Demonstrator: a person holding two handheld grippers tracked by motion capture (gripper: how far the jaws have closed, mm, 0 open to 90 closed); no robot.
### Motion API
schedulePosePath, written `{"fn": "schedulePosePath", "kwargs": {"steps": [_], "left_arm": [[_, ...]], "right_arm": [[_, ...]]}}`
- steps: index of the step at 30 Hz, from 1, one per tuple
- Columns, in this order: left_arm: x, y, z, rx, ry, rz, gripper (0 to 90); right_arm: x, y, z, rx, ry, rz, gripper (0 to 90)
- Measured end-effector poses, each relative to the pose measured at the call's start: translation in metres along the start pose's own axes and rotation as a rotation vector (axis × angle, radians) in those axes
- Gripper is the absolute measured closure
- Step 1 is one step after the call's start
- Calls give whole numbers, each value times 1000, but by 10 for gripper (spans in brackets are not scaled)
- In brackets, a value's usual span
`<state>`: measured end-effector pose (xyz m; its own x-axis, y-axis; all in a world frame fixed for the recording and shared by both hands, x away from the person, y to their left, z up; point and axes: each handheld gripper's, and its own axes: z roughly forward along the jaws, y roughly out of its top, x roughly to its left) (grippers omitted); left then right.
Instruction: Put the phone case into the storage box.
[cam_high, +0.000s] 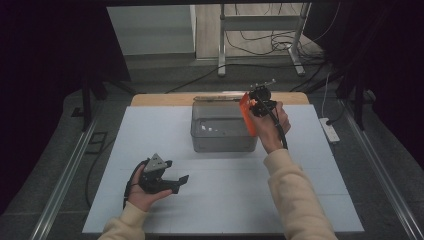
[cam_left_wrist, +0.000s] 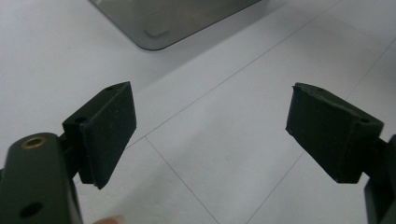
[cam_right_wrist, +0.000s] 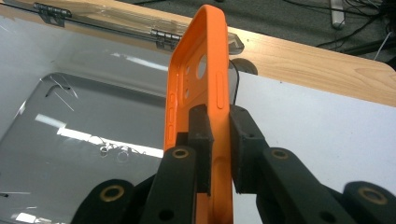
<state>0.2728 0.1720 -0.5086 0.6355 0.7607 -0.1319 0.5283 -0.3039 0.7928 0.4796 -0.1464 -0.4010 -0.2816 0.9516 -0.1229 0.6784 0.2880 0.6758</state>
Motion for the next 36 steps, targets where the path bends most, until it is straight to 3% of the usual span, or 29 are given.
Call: {"fn": "schedulePosePath", "kwargs": {"steps": [36], "left_arm": [[0,0,0,-1,-1,-3,158]], "right_arm": [[7,-2,12,40,-22,-16,802]]}}
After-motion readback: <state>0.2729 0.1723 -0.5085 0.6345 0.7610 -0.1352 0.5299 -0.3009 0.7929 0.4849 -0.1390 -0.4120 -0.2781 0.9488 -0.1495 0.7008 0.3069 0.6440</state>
